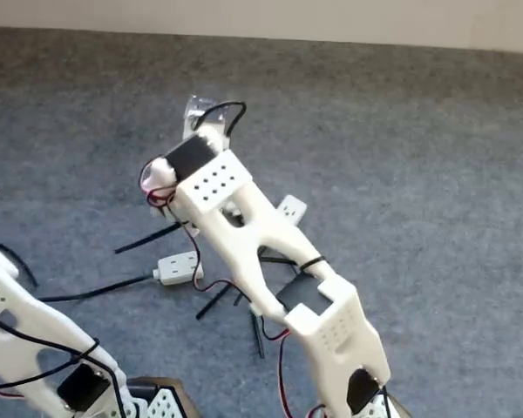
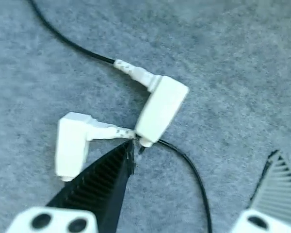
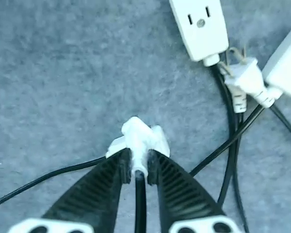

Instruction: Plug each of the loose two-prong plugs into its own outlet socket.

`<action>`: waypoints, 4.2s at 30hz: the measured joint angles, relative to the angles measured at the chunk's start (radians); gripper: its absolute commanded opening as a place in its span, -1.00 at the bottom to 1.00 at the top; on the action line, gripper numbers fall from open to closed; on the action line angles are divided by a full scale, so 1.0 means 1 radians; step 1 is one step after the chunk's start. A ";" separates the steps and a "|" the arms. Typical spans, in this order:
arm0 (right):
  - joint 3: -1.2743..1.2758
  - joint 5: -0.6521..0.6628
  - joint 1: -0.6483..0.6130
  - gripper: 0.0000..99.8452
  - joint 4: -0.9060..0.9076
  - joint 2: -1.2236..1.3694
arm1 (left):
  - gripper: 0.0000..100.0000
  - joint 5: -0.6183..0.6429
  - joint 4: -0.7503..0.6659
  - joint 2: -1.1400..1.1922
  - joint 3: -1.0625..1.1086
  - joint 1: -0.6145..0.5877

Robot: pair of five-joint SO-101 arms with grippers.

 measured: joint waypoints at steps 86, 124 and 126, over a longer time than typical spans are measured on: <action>0.324 -0.049 -0.078 -0.89 -0.075 -0.051 | -0.19 -0.026 -0.008 0.058 -0.055 -0.012; 1.375 0.974 0.163 -0.89 -0.640 -0.721 | -0.19 -0.147 -0.008 0.144 -0.055 0.011; 1.375 1.026 0.186 -0.77 -0.646 -0.721 | -0.19 -0.147 -0.008 0.144 -0.055 0.017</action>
